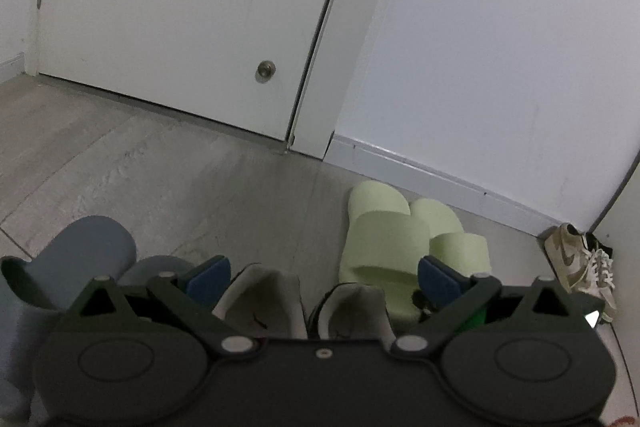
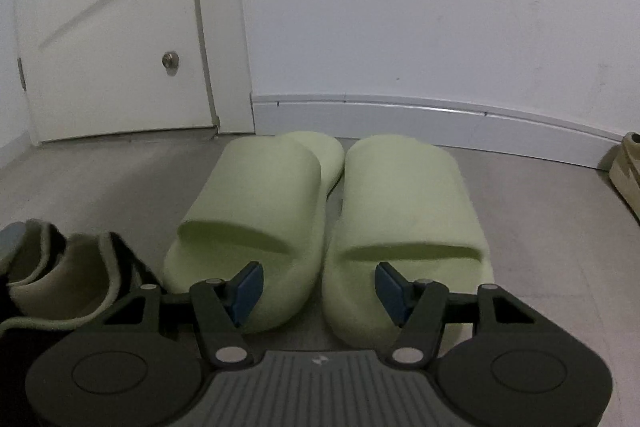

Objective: Organize scattered shoes
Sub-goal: 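Open the right tool and move back to the green slides, then grasp both pale green slides with the right tool and carry them toward the sneakers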

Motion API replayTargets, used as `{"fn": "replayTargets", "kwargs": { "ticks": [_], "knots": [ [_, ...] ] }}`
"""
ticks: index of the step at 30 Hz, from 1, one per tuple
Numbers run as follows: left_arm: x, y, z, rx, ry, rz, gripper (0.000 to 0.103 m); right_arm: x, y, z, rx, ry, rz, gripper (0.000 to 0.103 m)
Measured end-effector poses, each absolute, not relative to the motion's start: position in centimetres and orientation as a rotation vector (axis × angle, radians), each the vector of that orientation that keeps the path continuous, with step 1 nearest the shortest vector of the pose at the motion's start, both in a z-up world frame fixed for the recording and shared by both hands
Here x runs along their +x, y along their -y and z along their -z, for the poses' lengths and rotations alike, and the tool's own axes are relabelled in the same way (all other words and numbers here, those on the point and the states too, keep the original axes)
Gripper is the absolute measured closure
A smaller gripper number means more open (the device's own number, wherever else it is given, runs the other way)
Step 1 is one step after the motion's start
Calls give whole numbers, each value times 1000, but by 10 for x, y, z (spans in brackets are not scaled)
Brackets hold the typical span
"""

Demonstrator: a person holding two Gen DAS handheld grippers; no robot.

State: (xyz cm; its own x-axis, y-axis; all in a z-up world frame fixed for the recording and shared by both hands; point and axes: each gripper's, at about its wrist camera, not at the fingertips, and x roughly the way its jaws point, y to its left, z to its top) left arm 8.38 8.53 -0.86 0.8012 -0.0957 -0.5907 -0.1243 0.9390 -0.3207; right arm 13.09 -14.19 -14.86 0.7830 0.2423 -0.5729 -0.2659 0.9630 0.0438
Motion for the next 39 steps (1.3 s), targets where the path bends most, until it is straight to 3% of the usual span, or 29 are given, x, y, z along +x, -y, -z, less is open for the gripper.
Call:
{"fn": "replayTargets", "kwargs": {
  "ticks": [5, 11, 14, 26, 34, 39],
  "knots": [
    [86, -84, 14, -348, -668, -16, 2, 143, 133, 155, -57, -591, -264, 42],
    [82, -83, 12, -347, -669, -14, 2, 143, 140, 153, -8, -555, -262, 73],
    [82, -84, 11, -346, -661, -17, 2, 139, 143, 145, -4, -512, -251, 79],
    [88, -55, -6, -305, -629, 37, 2, 113, 201, 88, 36, -415, -241, 78],
    [94, -10, -5, -282, -637, 138, 2, 33, 302, 68, -163, -344, -118, 76],
    [98, 18, 2, -263, -664, 193, 2, -8, 360, 74, -244, -393, -2, 75]
  ]
}}
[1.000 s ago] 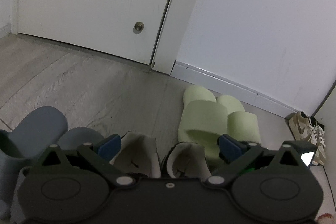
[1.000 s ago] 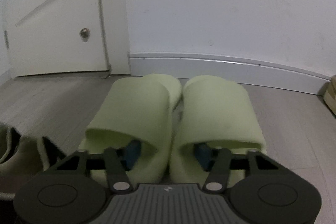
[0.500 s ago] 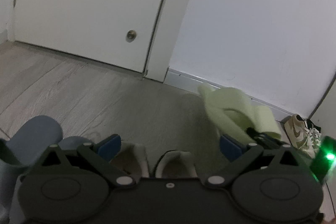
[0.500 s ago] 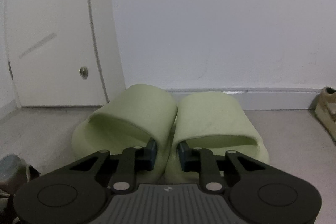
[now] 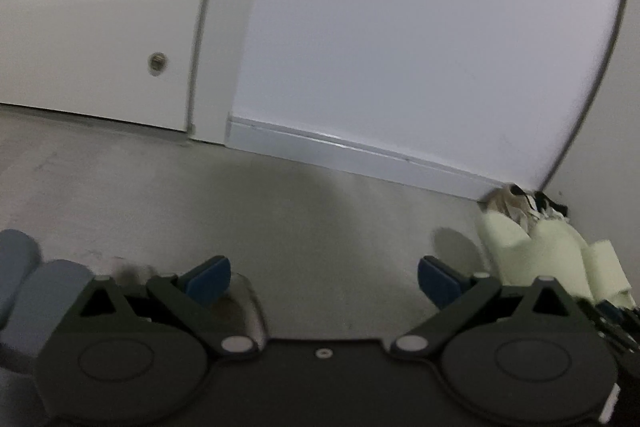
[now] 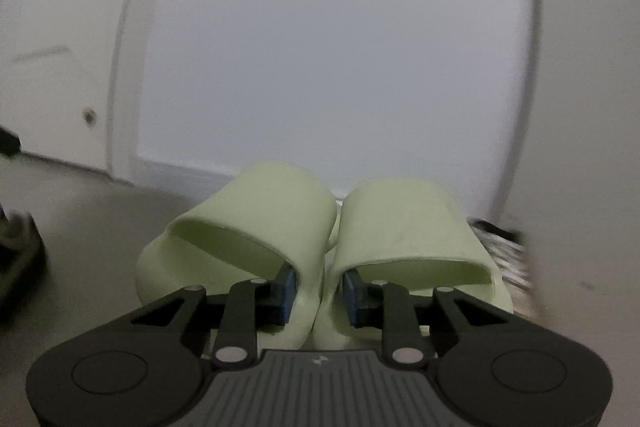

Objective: Organize scattered shoes
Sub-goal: 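Grasp both pale green slides with the right tool and carry them toward the sneakers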

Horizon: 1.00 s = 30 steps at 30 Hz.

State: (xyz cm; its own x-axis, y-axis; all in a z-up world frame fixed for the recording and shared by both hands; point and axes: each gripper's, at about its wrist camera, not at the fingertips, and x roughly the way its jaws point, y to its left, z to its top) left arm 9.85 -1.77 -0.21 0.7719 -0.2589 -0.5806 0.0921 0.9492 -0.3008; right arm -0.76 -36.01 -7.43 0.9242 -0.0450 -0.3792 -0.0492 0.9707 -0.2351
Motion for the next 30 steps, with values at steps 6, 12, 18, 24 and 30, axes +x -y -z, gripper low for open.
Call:
{"fn": "replayTargets", "kwargs": {
  "ticks": [6, 12, 18, 24, 30],
  "knots": [
    [102, 39, 2, -237, -679, 237, 2, -43, 416, 80, -212, -483, 94, 75],
    [106, 55, -2, -233, -672, 267, 2, -67, 442, 88, -187, -542, 122, 74],
    [108, 62, 2, -234, -685, 283, 2, -73, 456, 100, -167, -554, 124, 74],
    [107, 64, 5, -230, -695, 289, 2, -70, 465, 116, -219, -591, 99, 69],
    [107, 64, 7, -225, -701, 288, 2, -71, 489, 131, -113, -658, 127, 62]
  ]
}}
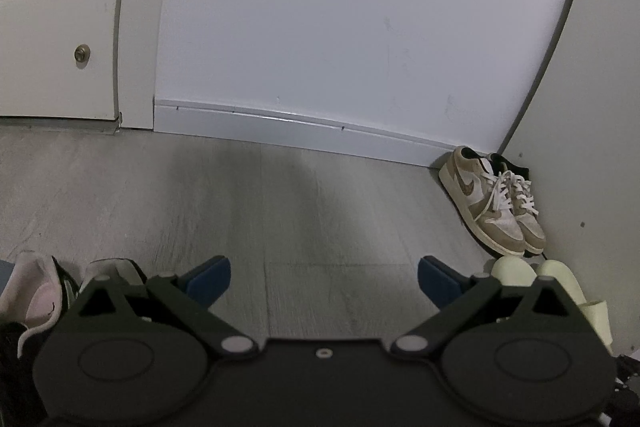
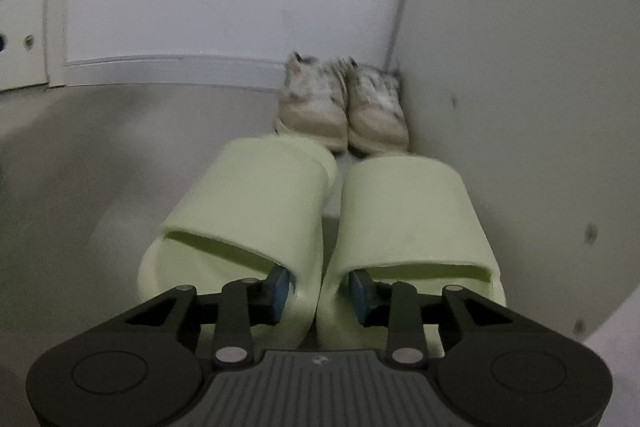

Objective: Organize scattered shoes
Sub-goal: 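Grasp both pale green slides with the right tool and carry them toward the sneakers, then lower the green slides in front of the beige sneakers and open the right tool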

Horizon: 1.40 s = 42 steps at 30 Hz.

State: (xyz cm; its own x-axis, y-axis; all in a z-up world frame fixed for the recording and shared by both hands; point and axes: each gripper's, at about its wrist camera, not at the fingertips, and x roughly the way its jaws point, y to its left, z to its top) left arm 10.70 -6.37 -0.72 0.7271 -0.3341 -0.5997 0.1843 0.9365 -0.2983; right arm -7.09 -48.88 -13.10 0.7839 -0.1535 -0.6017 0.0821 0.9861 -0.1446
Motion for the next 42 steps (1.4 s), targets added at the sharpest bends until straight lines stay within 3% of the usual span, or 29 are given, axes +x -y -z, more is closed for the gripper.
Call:
{"fn": "replayTargets", "kwargs": {
  "ticks": [13, 15, 17, 25, 27, 42],
  "knots": [
    [110, 59, 12, -245, -717, 281, 2, -78, 509, 129, -89, -717, 198, 58],
    [110, 58, 13, -246, -716, 278, 2, -74, 503, 126, -108, -741, 193, 35],
    [109, 55, 13, -248, -714, 273, 2, -76, 496, 121, -135, -751, 190, 21],
    [102, 28, 5, -212, -710, 229, 2, -87, 479, 87, -88, -776, 177, 18],
    [98, 14, 1, -209, -712, 210, 2, -88, 466, 79, -61, -754, 150, 8],
    [42, -131, 8, -204, -649, -70, 2, 11, 278, 47, 265, -796, -333, 8]
  ]
}}
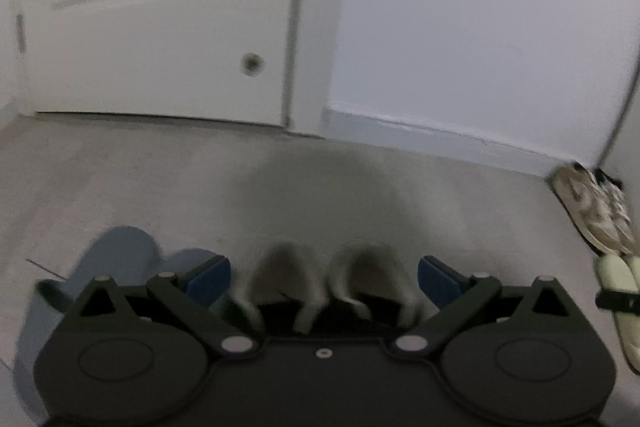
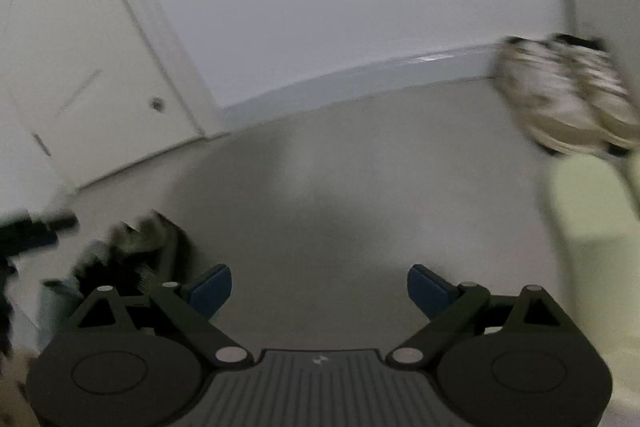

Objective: Organize scattered shoes
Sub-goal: 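Lower the green slides in front of the beige sneakers and open the right tool, then grasp a black sneaker pair by the heels with the right tool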

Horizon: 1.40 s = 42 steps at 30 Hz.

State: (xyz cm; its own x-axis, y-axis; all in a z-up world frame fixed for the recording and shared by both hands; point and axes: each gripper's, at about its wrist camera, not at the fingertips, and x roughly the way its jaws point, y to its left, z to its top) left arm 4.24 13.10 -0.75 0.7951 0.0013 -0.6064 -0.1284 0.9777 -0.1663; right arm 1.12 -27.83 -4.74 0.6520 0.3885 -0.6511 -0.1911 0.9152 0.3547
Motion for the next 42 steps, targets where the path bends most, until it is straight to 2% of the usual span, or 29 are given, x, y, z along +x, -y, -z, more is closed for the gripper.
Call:
{"fn": "replayTargets", "kwargs": {
  "ticks": [4, 6, 9, 13, 19, 28, 35, 39, 42],
  "knots": [
    [43, -163, 19, -201, -638, -178, 2, 44, 217, 33, 321, -820, -463, 11],
    [42, -174, 23, -195, -639, -216, 2, 64, 182, 28, 346, -865, -561, 29],
    [37, -192, 20, -258, -603, -222, 2, 88, 132, 26, 328, -974, -646, 35],
    [33, -205, 17, -288, -575, -222, 2, 108, 75, 26, 249, -1065, -674, 35],
    [26, -216, 19, -343, -561, -232, 2, 130, 10, 40, -36, -1179, -521, 35],
    [21, -244, 24, -431, -550, -236, 2, 150, -31, 89, -68, -1299, -438, 35],
    [17, -259, 30, -508, -546, -257, 2, 139, -38, 111, -70, -1169, -293, 37],
    [18, -256, 30, -472, -556, -277, 2, 122, -38, 114, -116, -1021, -309, 55],
    [19, -254, 30, -456, -560, -284, 2, 101, -29, 110, -158, -878, -383, 59]
  ]
}}
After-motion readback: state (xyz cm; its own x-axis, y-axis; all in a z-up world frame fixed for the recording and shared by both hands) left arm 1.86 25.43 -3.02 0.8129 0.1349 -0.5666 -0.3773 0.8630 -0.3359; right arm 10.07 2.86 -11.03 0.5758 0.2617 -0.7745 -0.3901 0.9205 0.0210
